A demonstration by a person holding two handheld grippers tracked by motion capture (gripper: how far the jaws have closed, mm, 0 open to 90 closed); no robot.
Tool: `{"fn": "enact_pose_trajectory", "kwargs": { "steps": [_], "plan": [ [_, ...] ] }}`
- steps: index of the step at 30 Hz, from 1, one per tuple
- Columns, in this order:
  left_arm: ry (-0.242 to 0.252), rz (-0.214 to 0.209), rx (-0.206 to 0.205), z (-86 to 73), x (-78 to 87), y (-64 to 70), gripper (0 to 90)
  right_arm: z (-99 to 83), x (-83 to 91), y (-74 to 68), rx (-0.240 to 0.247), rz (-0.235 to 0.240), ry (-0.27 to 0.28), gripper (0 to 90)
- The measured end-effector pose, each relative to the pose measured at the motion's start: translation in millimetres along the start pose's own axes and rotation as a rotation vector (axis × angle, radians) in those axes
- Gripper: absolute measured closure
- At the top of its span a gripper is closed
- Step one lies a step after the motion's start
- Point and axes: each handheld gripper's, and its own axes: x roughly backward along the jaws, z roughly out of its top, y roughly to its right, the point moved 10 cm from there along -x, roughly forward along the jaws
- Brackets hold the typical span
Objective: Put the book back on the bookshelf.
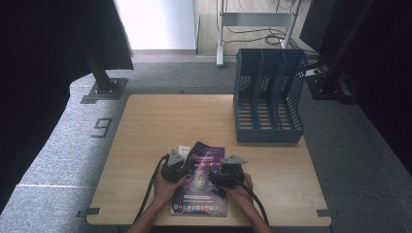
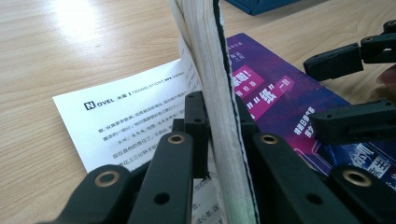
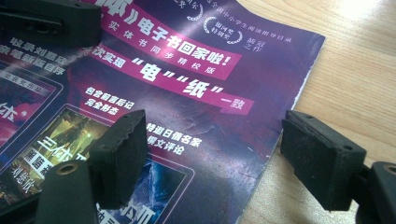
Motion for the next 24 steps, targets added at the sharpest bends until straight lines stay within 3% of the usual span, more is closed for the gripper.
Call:
{"fn": "enact_pose_trajectory", "kwargs": {
  "steps": [4,8,12,24],
  "plan": [
    [-0.015,-0.021,0.013,-1.1,-1.9,0.4,77.0,0.0,0.1,-0.2,0.000,-0.001,0.001,22.8],
    [-0.021,-0.018,0.003,-1.3,-1.8,0.0,80.1,0.0,0.1,-0.1,0.000,-0.001,0.000,22.8],
    [-0.007,-0.020,-0.004,1.7,-0.5,3.0,84.6,0.0,0.1,-0.1,0.000,-0.001,0.000,22.8],
    [0.046,-0.035,-0.020,8.4,5.2,8.9,86.6,0.0,0.1,0.0,-0.002,0.000,0.000,22.7]
  ]
}}
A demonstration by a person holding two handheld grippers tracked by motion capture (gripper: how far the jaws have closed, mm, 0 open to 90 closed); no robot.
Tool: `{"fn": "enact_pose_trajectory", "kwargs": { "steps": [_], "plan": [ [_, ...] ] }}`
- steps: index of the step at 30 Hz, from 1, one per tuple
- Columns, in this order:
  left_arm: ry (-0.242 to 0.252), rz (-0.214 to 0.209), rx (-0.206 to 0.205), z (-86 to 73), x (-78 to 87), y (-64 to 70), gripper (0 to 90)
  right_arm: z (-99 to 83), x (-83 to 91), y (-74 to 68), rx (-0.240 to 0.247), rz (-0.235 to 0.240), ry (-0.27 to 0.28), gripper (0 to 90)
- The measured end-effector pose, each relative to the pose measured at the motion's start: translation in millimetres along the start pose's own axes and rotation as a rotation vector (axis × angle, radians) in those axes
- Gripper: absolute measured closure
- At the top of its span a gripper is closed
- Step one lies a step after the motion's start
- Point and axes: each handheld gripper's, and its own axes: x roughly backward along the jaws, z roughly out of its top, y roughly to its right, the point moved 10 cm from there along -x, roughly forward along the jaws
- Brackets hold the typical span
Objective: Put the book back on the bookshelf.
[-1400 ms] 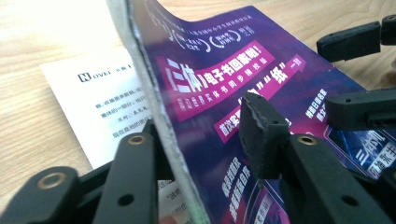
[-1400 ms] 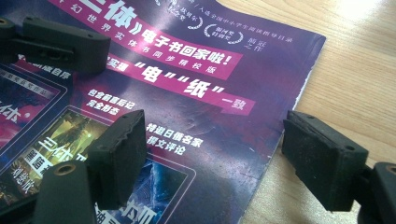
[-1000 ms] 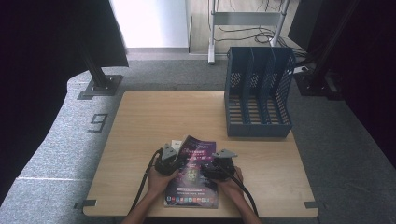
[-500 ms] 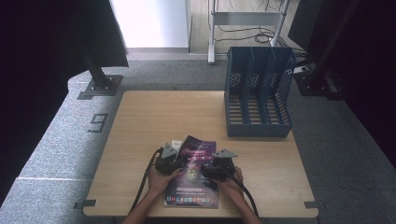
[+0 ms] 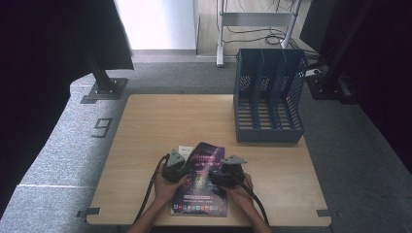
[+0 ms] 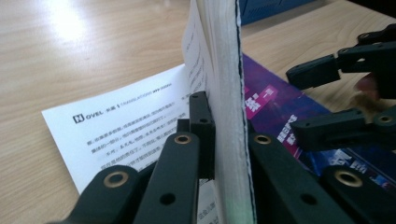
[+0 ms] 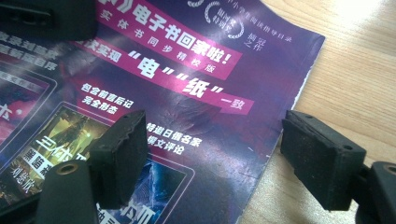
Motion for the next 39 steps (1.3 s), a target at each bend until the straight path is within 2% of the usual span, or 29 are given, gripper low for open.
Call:
{"fn": "enact_pose_trajectory", "kwargs": {
  "steps": [3,7,14,27,39],
  "plan": [
    [0.017,0.002,-0.026,3.7,2.4,4.3,87.1,0.0,0.1,0.1,-0.001,0.002,0.000,22.7],
    [0.028,-0.003,-0.029,5.9,4.0,6.4,87.2,0.2,0.5,1.3,0.002,0.015,0.002,24.2],
    [0.052,-0.006,-0.048,9.8,7.3,9.7,87.3,2.7,4.0,13.7,-0.035,0.005,0.012,25.9],
    [0.103,-0.006,-0.059,20.5,17.6,14.5,87.4,10.4,11.9,17.8,-0.055,0.036,0.048,24.8],
    [0.139,-0.013,-0.069,28.8,26.4,19.6,87.4,22.8,25.1,18.7,-0.065,0.071,0.109,24.5]
  ]
}}
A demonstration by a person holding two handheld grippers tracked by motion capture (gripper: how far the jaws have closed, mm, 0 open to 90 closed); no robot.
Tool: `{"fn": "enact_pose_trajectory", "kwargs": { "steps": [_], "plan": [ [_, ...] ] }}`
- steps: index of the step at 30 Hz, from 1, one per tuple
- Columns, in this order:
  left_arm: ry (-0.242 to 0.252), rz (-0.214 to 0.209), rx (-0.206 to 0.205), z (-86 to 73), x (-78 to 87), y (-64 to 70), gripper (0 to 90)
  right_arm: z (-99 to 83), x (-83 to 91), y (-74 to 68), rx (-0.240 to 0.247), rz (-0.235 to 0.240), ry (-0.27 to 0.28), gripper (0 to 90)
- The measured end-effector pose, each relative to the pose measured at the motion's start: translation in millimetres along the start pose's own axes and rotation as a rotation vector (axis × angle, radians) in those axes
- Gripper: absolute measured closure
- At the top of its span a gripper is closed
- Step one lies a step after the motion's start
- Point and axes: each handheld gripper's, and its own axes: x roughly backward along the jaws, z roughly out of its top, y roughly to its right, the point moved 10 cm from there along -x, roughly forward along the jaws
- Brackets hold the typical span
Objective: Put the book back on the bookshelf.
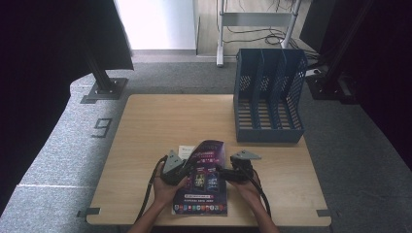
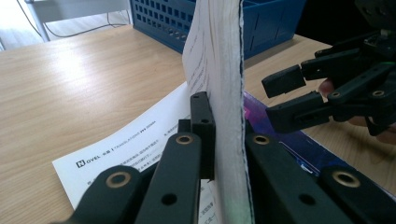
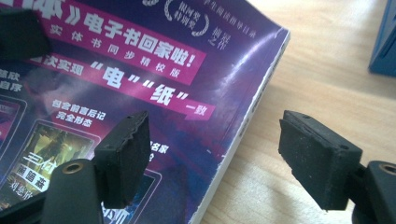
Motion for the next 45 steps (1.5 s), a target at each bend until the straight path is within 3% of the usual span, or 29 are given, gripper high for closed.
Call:
{"fn": "enact_pose_trajectory", "kwargs": {
  "steps": [21,35,38,45],
  "plan": [
    [0.055,-0.035,-0.034,17.7,12.2,14.3,87.4,12.6,2.2,0.8,0.005,0.035,0.032,23.3],
    [0.060,-0.043,-0.027,18.5,12.8,15.5,87.4,12.5,-3.8,2.1,-0.016,0.068,0.015,21.7],
    [0.065,-0.059,-0.007,20.1,13.9,16.5,87.4,12.5,-3.8,1.8,-0.023,0.079,0.013,21.7],
    [0.062,-0.056,-0.017,19.2,12.7,17.2,87.4,11.2,-5.8,-0.9,-0.038,0.108,0.005,22.2]
  ]
}}
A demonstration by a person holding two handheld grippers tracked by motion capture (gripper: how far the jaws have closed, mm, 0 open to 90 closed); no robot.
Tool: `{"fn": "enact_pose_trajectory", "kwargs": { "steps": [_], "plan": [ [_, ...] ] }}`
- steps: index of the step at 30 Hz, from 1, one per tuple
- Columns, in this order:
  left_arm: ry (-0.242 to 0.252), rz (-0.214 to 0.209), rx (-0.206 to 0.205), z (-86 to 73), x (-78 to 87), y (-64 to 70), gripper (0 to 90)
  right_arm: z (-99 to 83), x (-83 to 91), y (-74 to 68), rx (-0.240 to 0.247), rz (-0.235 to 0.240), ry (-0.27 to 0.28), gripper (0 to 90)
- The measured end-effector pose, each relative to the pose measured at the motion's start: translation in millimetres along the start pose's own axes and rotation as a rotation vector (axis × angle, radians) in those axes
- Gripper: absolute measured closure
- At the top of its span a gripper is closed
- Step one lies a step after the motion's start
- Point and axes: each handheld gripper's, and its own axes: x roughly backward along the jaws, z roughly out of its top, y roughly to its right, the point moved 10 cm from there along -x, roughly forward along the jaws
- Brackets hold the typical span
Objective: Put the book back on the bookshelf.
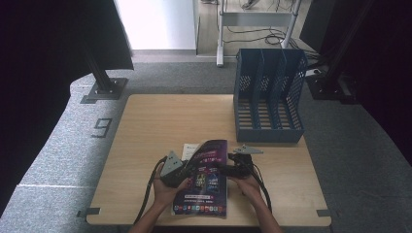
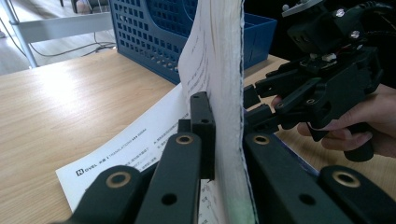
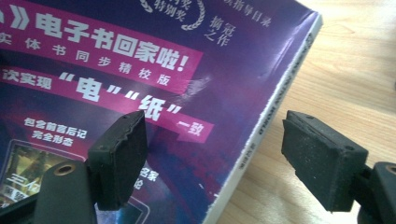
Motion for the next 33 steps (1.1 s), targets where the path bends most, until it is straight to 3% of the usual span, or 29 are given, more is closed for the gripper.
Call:
{"fn": "enact_pose_trajectory", "kwargs": {
  "steps": [5,19,33],
  "plan": [
    [-0.010,-0.003,0.002,-2.2,-2.0,-1.8,87.3,-2.8,-2.1,-5.8,0.007,0.019,-0.013,24.6],
    [-0.051,-0.005,0.052,-16.2,-9.9,-14.9,87.1,-8.6,-4.8,-2.4,0.025,-0.029,-0.042,29.9],
    [-0.113,0.014,0.083,-37.2,-21.1,-28.5,87.0,-7.6,-3.1,-4.3,0.036,-0.031,-0.043,33.6]
  ]
}}
